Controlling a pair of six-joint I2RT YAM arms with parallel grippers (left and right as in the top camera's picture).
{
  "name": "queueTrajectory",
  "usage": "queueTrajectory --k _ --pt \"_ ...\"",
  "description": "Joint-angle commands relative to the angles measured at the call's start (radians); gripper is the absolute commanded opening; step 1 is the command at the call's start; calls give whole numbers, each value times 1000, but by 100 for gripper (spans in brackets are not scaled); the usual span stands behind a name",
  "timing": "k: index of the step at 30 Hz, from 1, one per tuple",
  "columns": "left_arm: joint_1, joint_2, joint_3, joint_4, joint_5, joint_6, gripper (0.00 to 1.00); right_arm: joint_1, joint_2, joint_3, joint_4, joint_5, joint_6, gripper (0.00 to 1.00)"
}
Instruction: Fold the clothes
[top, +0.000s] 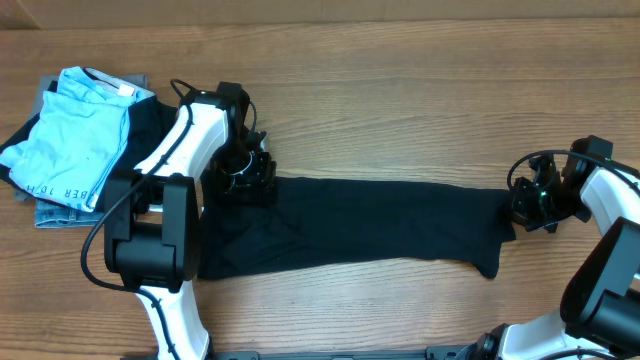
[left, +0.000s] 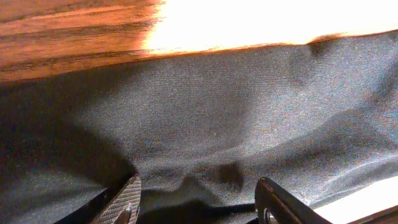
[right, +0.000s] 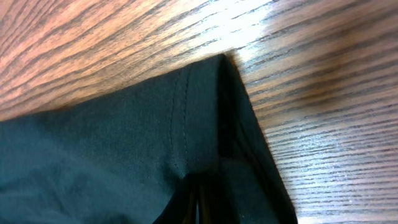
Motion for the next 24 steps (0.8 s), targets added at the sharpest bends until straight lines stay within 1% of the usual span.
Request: queueTrajectory --k 1,10,17,21,24 --pt "-2 -10 -9 2 1 -1 62 -4 4 32 -1 -26 0 4" --pt "-2 -10 -9 3 0 0 62 -4 4 209 -46 -92 -1 4" --pt "-2 -10 -9 3 -19 -4 62 -1 5 219 76 -182 0 4" --pt "-2 -10 -9 3 -34 -8 62 6 5 219 142 -189 -1 4" --pt "-2 -10 -9 3 -34 -8 62 14 5 219 156 -188 -2 4"
